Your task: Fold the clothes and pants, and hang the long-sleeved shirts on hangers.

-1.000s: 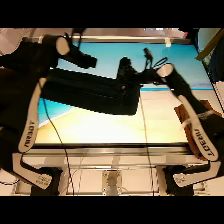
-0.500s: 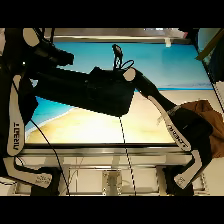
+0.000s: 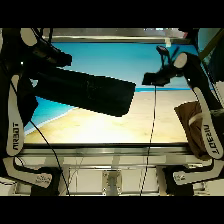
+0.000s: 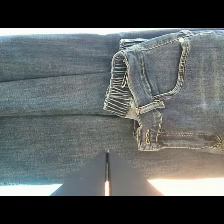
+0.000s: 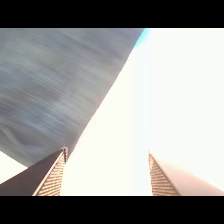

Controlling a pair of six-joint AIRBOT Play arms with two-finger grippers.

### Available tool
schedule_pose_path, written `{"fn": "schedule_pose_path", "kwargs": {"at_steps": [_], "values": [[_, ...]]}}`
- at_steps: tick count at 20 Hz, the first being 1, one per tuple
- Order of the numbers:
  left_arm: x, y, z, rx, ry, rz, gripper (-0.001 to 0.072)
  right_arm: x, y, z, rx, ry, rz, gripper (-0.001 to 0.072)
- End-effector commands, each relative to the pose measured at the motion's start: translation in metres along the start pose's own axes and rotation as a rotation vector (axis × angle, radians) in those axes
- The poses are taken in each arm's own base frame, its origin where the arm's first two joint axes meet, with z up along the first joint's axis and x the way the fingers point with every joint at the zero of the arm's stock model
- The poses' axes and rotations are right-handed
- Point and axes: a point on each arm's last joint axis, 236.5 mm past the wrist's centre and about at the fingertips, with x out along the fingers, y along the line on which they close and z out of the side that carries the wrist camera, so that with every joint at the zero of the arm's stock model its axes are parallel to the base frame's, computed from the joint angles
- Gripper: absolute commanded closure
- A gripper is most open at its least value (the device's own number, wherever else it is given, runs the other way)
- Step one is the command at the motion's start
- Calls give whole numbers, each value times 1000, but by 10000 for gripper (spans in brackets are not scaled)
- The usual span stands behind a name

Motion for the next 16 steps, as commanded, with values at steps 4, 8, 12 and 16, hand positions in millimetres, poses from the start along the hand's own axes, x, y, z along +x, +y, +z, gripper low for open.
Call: {"fn": "schedule_pose_path", "kwargs": {"at_steps": [4,8,12,16], "values": [[0,-3,-2,-1,7,-9,684,77,-13,-34,637,-18,513,166],[0,-3,-4,0,16,-10,684,110,-9,-14,744,-74,649,36],[0,-4,-3,2,15,-12,684,137,17,-29,699,-27,608,38],[0,-4,-3,3,15,-12,684,145,51,-31,628,-8,605,42]]}}
